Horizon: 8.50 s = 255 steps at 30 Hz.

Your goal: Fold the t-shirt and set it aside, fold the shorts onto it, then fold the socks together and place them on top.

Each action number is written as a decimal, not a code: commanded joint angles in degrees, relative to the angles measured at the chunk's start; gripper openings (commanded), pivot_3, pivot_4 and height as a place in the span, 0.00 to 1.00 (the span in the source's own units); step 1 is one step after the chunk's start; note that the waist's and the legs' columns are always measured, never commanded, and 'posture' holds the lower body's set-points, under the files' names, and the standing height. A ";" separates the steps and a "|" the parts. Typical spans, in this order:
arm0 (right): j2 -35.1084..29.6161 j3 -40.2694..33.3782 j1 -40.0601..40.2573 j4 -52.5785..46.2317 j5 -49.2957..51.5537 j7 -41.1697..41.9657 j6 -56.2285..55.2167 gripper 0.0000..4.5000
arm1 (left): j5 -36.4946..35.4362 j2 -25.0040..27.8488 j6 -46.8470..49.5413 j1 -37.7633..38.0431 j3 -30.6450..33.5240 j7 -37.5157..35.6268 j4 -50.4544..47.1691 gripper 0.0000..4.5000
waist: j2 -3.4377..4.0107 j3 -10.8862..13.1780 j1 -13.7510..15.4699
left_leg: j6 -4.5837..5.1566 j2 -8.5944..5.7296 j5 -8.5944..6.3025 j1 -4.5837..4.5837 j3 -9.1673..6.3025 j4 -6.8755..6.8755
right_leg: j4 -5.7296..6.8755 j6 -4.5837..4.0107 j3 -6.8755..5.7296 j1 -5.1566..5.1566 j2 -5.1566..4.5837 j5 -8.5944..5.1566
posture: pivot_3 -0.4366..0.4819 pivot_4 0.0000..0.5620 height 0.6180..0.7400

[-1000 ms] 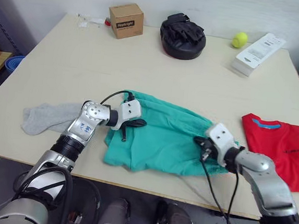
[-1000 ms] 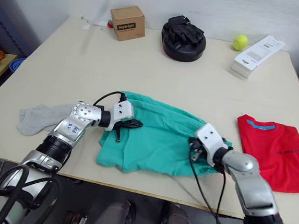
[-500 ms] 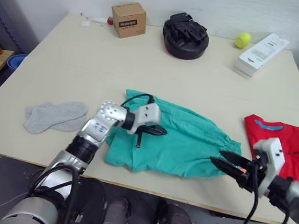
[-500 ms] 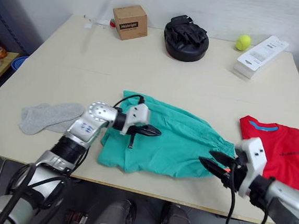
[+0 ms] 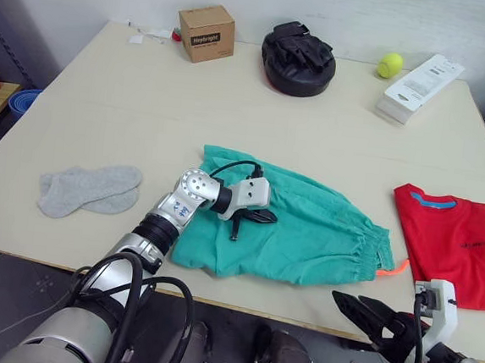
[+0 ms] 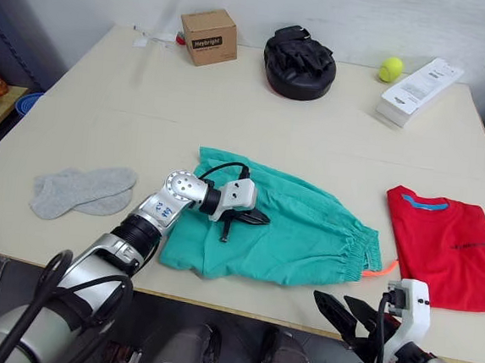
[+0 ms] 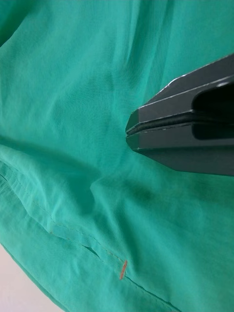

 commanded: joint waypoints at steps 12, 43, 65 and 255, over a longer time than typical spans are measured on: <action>7.44 12.87 -20.39 18.15 -3.16 -5.37 -9.17 0.86 | 2.46 3.20 4.71 4.40 0.81 0.54 -7.92 0.00 | -0.17 -0.10 -1.96 | 0.14 0.06 0.00 0.03 0.30 0.10 | 0.00 0.05 0.18 -0.04 -0.01 0.21 | 0.48 0.27 1.00; -15.85 53.08 -57.20 24.03 -81.91 53.22 -58.75 0.01 | 2.03 6.67 13.25 11.63 5.57 9.31 -15.82 0.00 | -0.10 -0.06 -2.45 | 0.01 0.06 -0.05 -0.02 0.88 0.32 | 0.09 0.08 0.44 -0.29 0.01 0.23 | 0.48 0.27 1.00; -1.88 55.68 -69.75 45.84 -83.03 72.60 -74.75 0.23 | -9.62 22.55 36.29 33.66 29.19 16.54 -51.28 0.00 | 0.11 0.16 -2.48 | -0.17 0.09 -0.15 -0.05 0.93 0.50 | 0.21 0.02 0.56 -0.31 0.04 0.26 | 0.48 0.27 1.00; -25.75 19.35 -73.61 50.00 -54.11 83.85 -18.93 1.00 | -24.10 32.74 40.25 32.42 30.12 13.33 -65.85 1.00 | 0.77 0.53 -3.48 | -0.55 1.04 -0.15 -0.02 2.78 0.67 | 0.76 -0.34 2.47 -1.38 1.21 0.60 | 0.48 0.27 1.00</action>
